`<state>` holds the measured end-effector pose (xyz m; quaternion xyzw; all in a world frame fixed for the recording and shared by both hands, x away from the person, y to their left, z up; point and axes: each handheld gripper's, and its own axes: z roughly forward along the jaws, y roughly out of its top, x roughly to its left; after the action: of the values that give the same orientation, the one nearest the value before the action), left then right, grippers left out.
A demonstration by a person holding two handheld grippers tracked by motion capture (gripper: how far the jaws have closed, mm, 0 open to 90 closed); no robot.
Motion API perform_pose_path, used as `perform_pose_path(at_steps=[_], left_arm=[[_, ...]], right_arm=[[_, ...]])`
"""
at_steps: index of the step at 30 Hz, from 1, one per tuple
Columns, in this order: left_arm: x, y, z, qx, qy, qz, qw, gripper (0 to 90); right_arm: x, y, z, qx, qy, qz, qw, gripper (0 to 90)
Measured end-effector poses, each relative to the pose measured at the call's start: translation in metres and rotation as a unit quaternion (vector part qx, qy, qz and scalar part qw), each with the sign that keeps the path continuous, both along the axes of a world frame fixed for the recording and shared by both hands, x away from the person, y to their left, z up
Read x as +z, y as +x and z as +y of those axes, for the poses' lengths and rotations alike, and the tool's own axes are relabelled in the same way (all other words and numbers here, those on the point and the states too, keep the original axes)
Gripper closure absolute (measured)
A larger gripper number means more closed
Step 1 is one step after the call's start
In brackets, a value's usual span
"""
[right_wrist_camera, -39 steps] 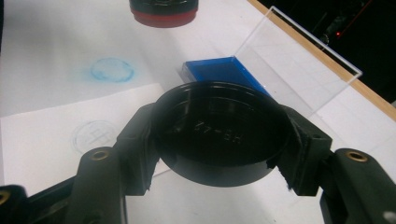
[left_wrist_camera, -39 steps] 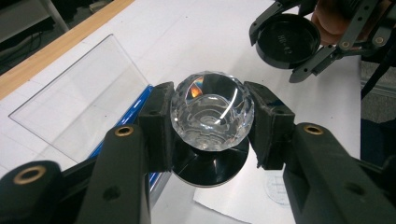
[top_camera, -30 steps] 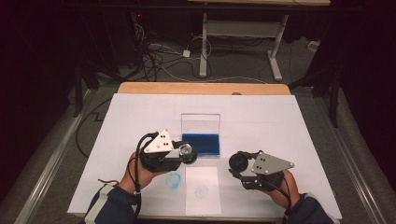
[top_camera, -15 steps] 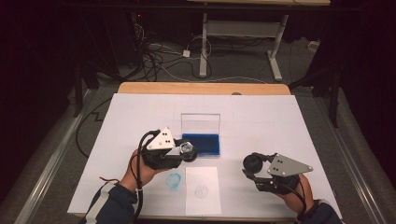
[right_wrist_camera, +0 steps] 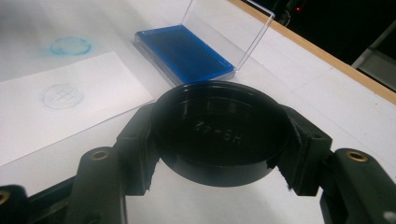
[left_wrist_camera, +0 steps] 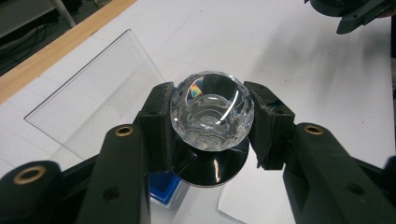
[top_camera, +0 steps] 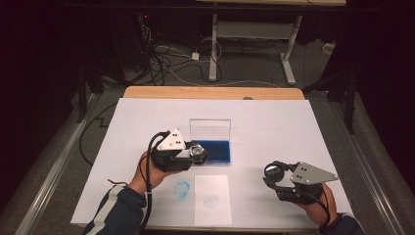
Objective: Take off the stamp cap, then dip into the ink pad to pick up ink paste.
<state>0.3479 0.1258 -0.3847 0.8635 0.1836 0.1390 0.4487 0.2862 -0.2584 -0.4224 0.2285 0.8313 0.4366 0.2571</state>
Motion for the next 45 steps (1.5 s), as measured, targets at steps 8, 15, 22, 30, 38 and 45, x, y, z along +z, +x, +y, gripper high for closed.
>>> perform_pose_path(at_steps=[8,15,22,30,38,45], left_arm=[[0.002,0.008,-0.003,0.006,0.01,0.002,0.9999,54.2],[0.004,0.013,-0.003,0.006,0.009,0.005,0.9999,54.2],[0.007,0.019,-0.008,0.003,0.014,0.011,0.9998,54.2],[0.005,0.033,-0.019,-0.008,0.026,0.028,0.9992,54.2],[-0.002,0.047,-0.033,-0.018,0.048,0.047,0.9976,54.2],[-0.01,0.057,-0.038,-0.013,0.052,0.057,0.9969,54.2]], right_arm=[[0.0,0.0,-0.001,-0.003,0.001,0.004,1.0,39.1],[0.0,0.001,0.0,-0.005,-0.001,0.006,1.0,39.1],[0.0,0.001,0.0,-0.002,-0.002,0.007,1.0,39.1],[-0.002,0.001,0.002,0.002,-0.005,0.011,0.9999,39.1],[-0.004,0.002,0.002,0.008,-0.011,0.015,0.9998,39.0],[-0.003,-0.001,0.002,0.008,-0.012,0.014,0.9998,39.0]])
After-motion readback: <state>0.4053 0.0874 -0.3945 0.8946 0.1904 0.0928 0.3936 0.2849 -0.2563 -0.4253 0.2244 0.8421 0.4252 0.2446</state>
